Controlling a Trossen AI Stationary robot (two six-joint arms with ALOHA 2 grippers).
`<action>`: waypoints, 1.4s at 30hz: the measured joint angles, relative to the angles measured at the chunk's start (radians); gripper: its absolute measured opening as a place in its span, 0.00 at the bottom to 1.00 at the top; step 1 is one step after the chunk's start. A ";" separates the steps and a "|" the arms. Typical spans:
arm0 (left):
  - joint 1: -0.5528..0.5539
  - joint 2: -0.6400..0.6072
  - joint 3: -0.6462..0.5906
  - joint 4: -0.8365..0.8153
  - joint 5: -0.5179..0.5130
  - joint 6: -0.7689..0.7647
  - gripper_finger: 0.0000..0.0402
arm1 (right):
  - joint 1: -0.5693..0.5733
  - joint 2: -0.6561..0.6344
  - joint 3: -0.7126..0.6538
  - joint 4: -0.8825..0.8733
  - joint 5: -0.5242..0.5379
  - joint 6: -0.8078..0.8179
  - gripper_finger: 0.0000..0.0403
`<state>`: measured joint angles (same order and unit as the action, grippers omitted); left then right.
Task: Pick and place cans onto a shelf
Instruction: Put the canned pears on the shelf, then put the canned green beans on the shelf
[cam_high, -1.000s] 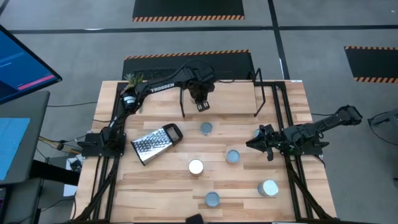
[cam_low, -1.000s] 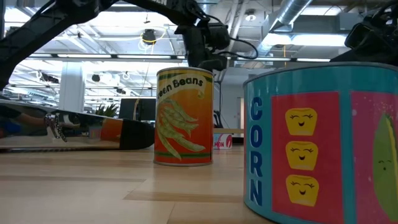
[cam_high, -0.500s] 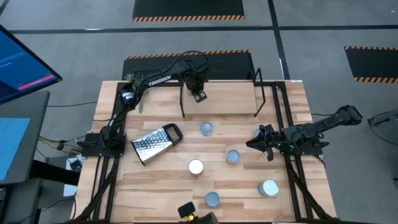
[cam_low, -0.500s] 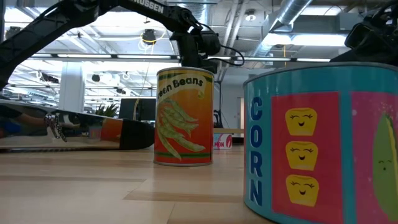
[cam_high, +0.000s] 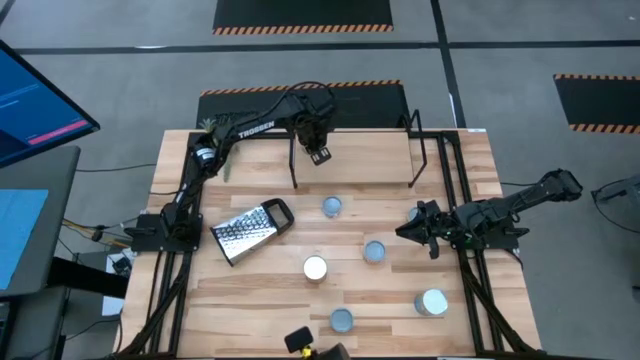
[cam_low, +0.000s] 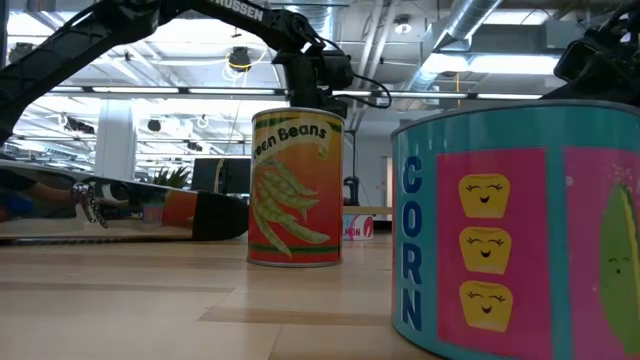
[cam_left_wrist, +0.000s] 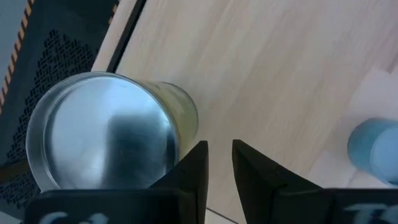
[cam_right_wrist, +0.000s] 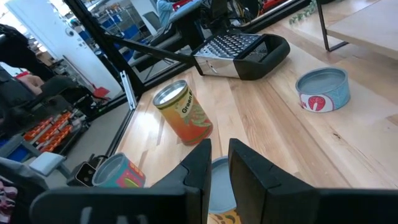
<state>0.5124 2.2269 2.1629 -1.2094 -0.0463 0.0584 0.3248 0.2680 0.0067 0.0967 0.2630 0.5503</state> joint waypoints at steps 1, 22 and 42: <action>-0.004 0.000 0.011 -0.012 -0.005 0.005 0.15 | 0.000 0.000 0.000 0.000 0.000 0.000 0.20; -0.433 -0.080 0.139 -0.364 0.399 0.090 0.15 | 0.002 0.001 0.000 -0.031 -0.005 0.000 0.20; -0.902 -0.170 -0.184 -0.125 -0.258 -0.042 0.15 | 0.093 0.008 0.000 -0.055 -0.080 -0.009 0.20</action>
<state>-0.3896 2.0571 1.9791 -1.3347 -0.3044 0.0169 0.4177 0.2764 0.0065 0.0414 0.1829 0.5415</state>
